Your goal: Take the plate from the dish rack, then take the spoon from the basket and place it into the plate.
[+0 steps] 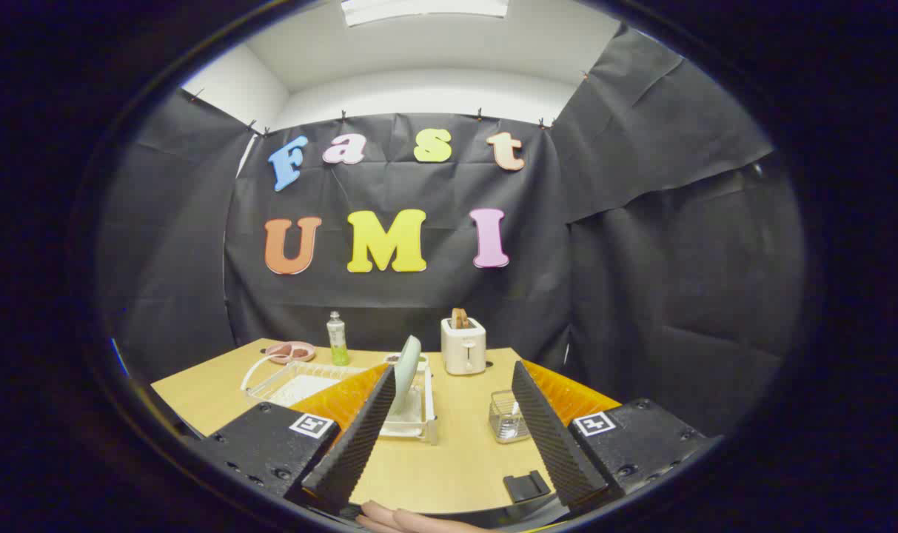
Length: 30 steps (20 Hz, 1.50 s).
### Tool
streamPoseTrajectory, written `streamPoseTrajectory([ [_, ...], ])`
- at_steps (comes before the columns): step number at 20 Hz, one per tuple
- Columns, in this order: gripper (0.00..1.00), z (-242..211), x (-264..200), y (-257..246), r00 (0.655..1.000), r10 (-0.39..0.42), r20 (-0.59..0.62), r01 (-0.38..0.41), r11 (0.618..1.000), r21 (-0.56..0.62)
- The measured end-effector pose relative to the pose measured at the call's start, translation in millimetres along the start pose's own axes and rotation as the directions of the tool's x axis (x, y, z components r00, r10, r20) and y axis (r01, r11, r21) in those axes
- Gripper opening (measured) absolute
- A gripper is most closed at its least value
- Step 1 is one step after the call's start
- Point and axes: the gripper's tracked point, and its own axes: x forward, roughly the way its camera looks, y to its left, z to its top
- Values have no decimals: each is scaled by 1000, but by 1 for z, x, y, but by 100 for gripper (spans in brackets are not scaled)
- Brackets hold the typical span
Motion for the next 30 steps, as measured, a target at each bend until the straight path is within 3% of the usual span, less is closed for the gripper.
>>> streamPoseTrajectory([
  [3, 100, -9, -2, 6, 999, 34, -36, -34, 999, 11],
  [18, 100, -31, 22, -1, 996, 31, -88, -35, 998, -45],
  [20, 100, -31, 28, 9, 992, 56, -117, -62, 997, -46],
  [24, 100, -11, 60, 32, 976, 112, -187, -133, 986, -101],
  [30, 100, 20, 139, 69, 942, 128, -310, -175, 976, -131],
])
